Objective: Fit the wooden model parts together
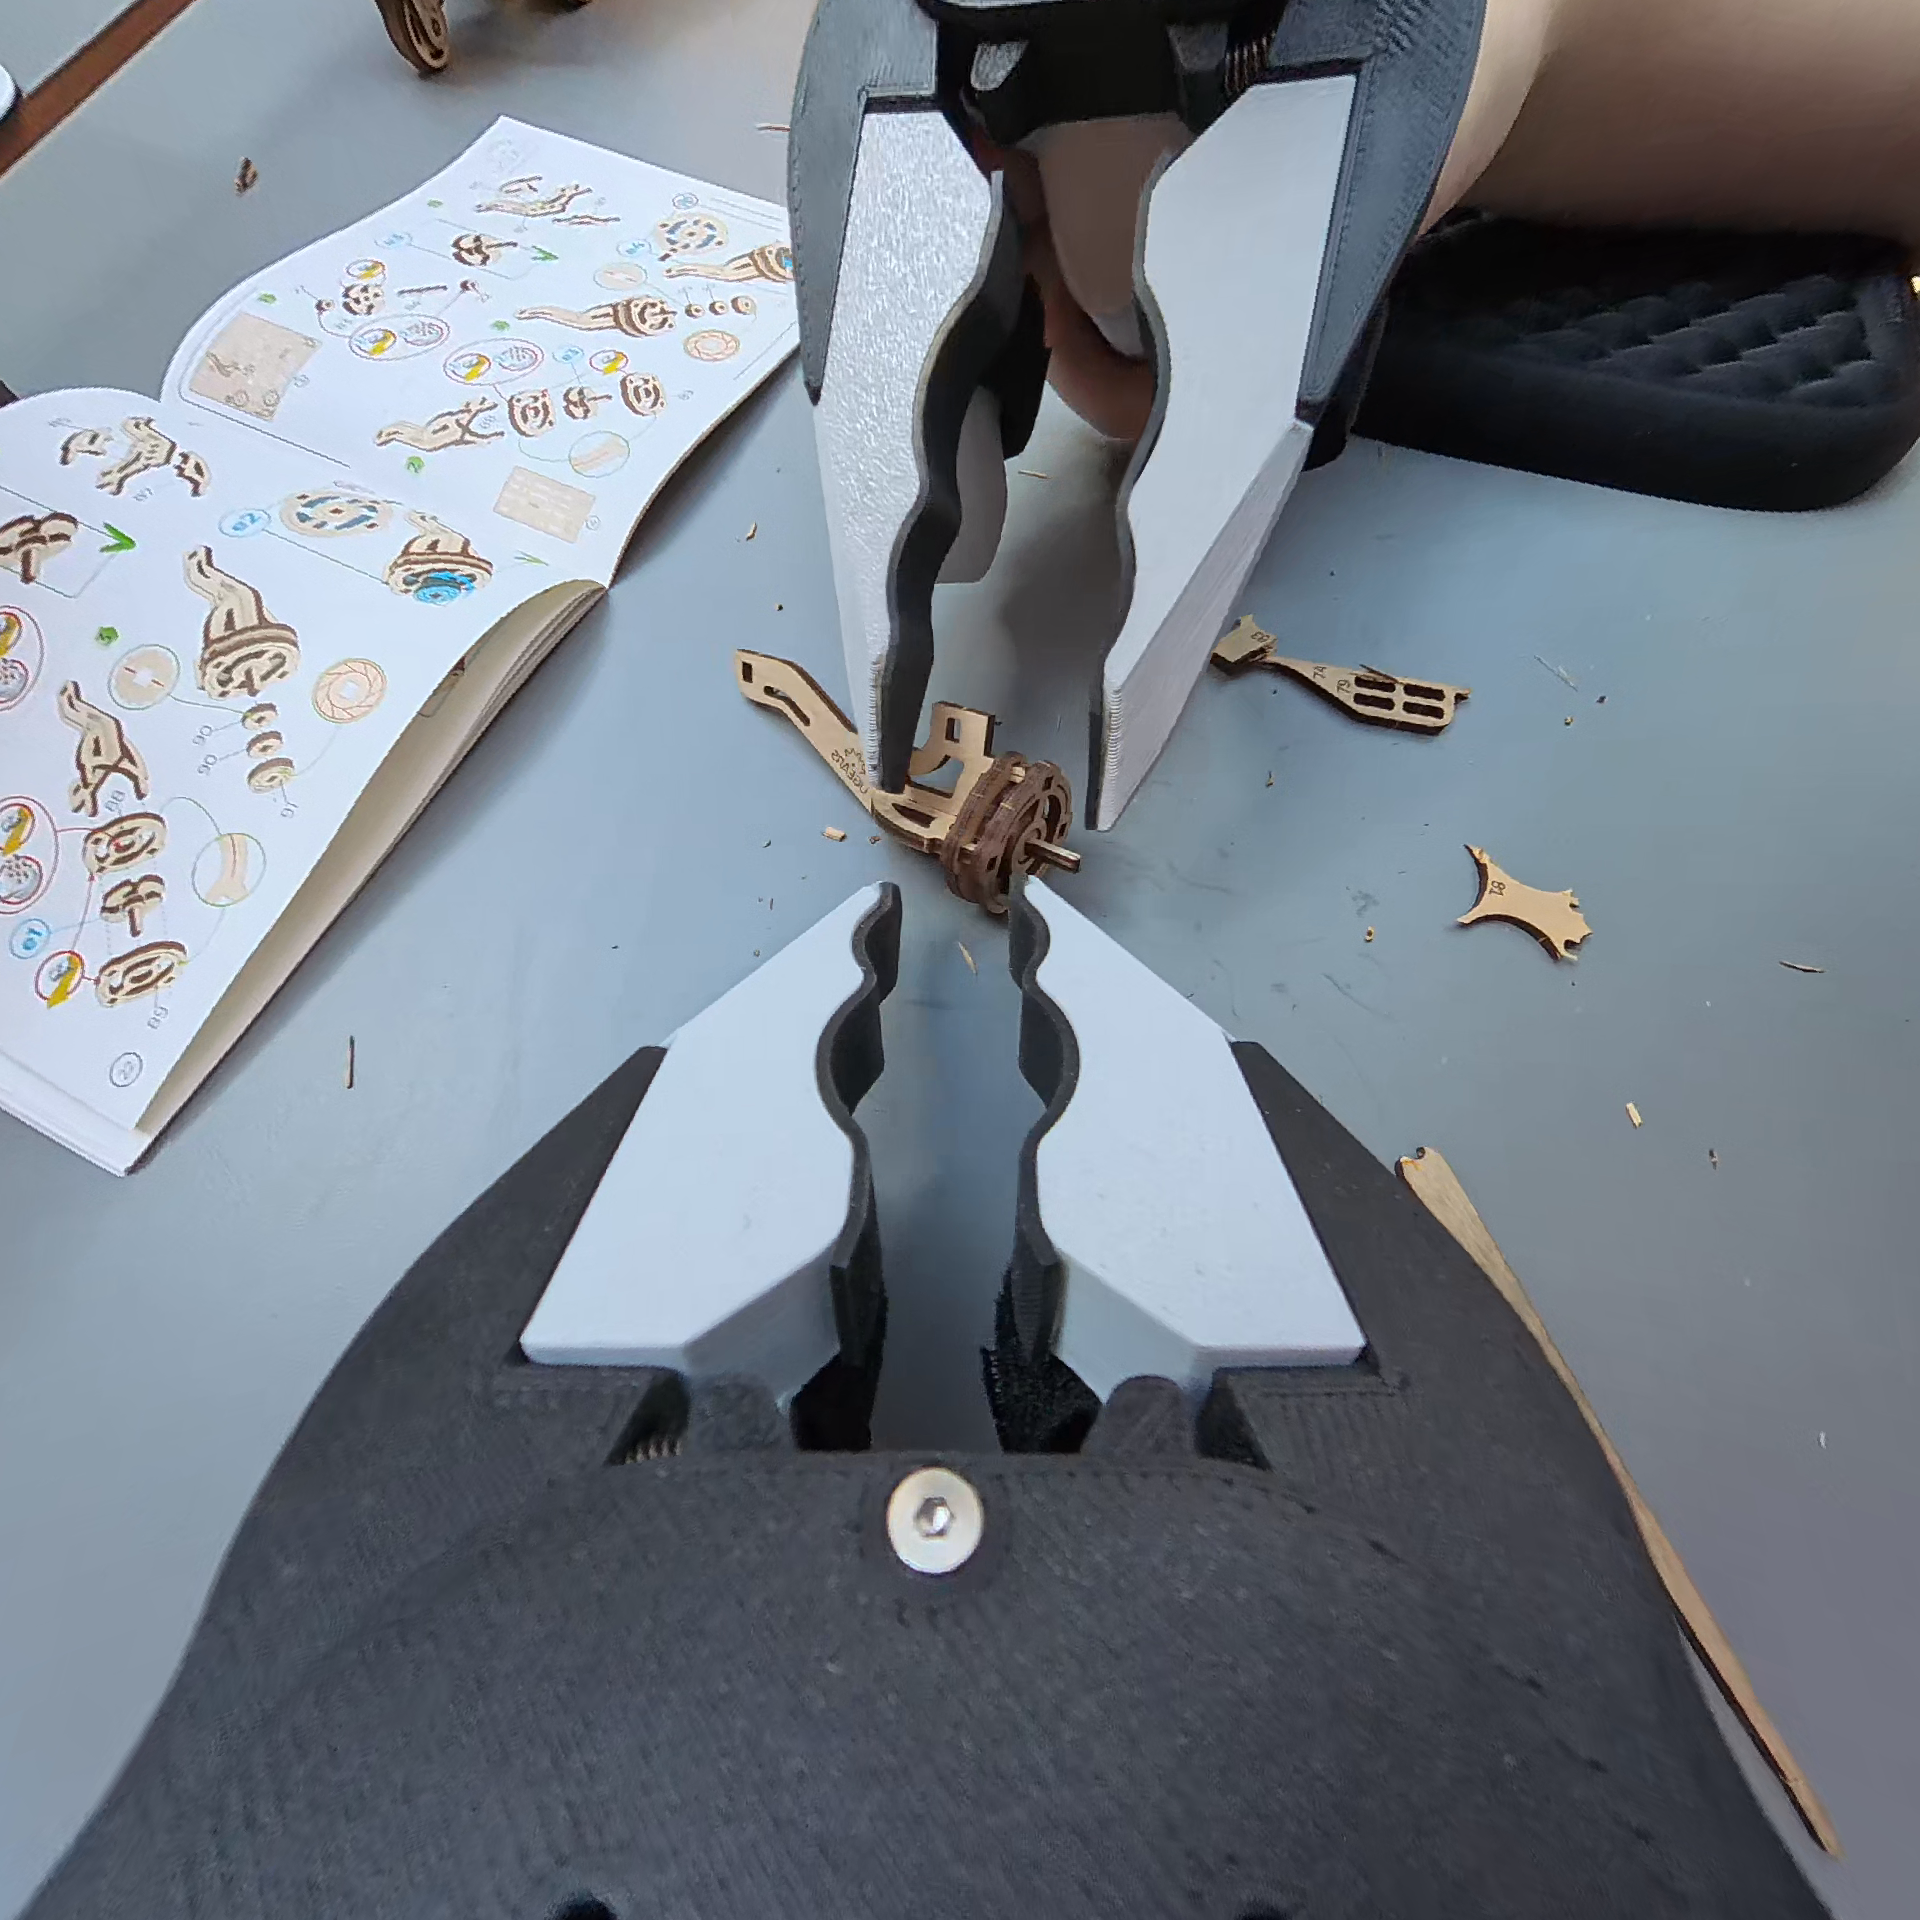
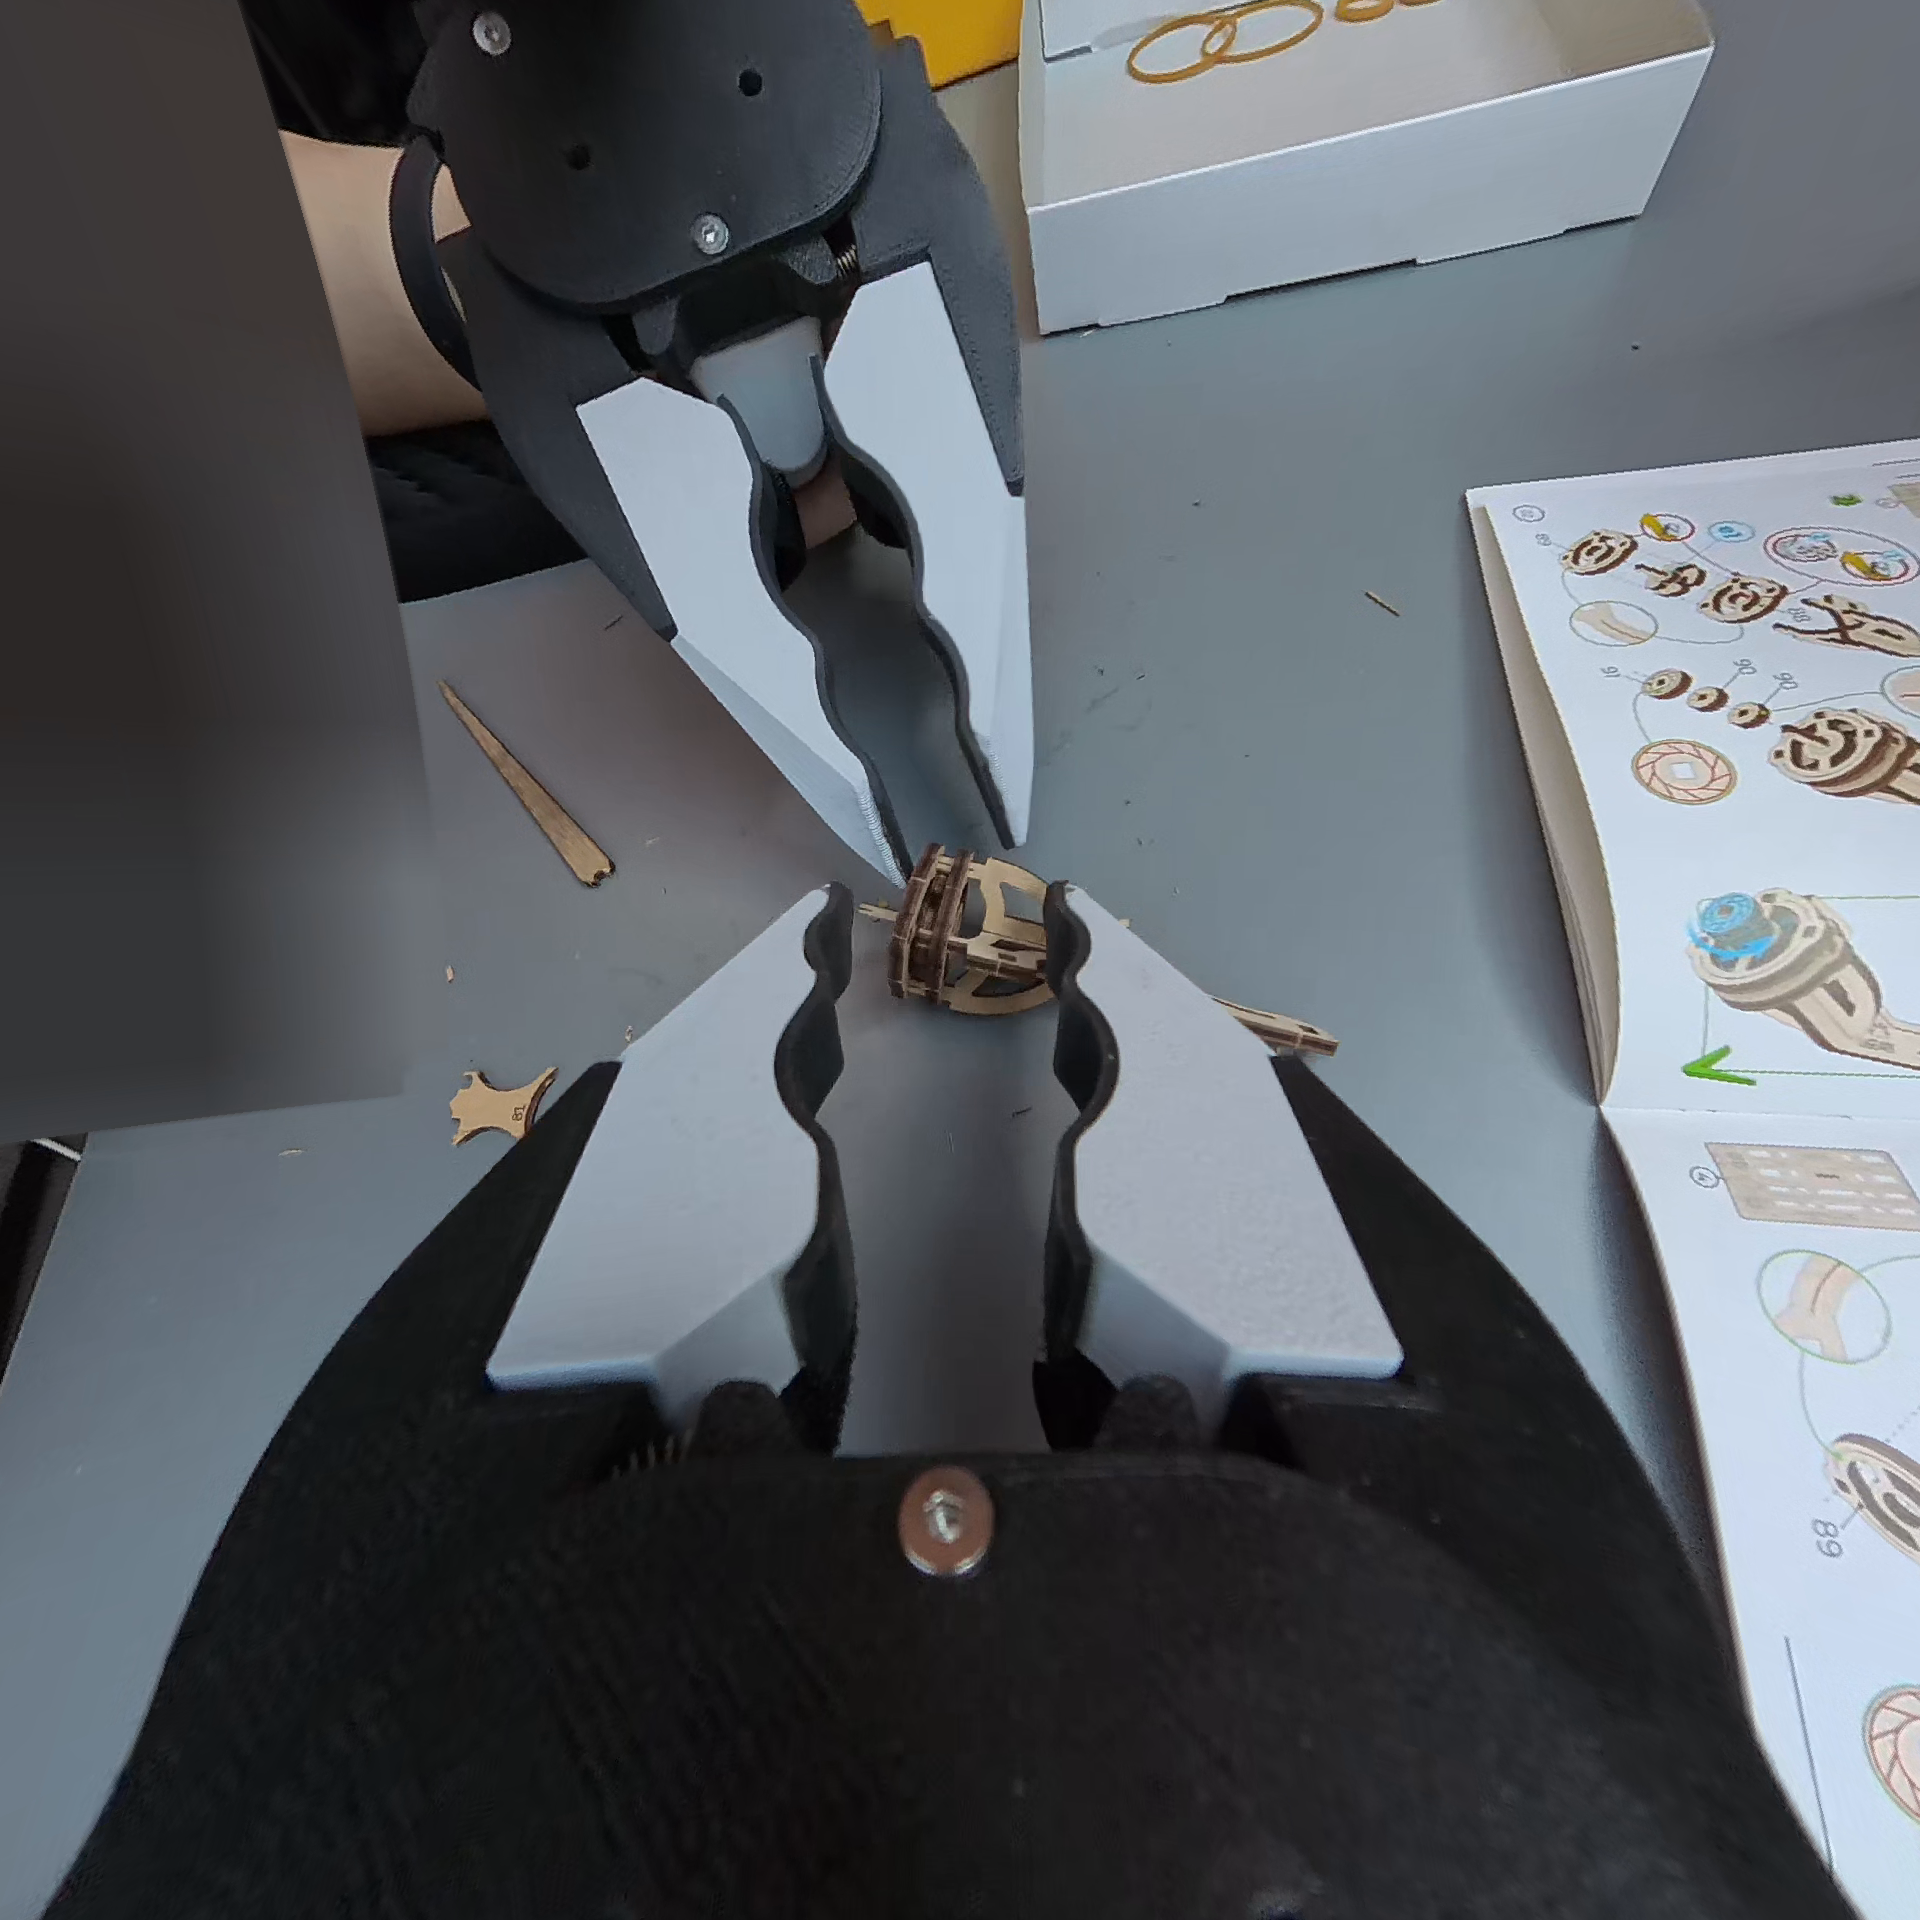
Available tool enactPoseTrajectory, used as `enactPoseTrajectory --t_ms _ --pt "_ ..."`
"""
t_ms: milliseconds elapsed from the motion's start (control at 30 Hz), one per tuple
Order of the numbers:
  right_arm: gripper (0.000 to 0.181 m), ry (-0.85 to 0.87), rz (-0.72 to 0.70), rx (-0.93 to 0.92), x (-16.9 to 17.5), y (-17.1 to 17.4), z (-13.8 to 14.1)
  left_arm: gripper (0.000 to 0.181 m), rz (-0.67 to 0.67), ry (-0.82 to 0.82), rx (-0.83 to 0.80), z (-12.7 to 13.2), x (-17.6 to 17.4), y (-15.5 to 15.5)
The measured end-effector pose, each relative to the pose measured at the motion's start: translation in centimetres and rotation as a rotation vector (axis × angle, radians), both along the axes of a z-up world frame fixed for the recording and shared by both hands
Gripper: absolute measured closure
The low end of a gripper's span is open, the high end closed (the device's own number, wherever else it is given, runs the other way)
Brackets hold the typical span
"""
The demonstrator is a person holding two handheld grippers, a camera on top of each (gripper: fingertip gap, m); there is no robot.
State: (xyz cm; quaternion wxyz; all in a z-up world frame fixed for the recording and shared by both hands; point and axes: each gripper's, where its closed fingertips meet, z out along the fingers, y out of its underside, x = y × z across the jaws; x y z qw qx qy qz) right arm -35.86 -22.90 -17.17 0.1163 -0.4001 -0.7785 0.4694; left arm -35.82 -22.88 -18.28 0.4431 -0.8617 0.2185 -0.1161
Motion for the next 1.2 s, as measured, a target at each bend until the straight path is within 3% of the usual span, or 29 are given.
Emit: enactPoseTrajectory --t_ms 33,400,1200 --pt "0.145 0.007 0.001 0.009 0.1 0.0 -0.1 0.162 0.002 0.005 -0.001 -0.1 0.0 0.0" --pt "0.146 -0.047 -0.167 0.039 0.7 1.7 0.0 0.161 -0.020 -0.008 0.018 0.3 0.4 0.5" --pt "0.156 -0.067 -0.124 0.023 0.6 1.5 -0.5 0.160 -0.055 -0.036 0.018 0.6 0.6 0.8"
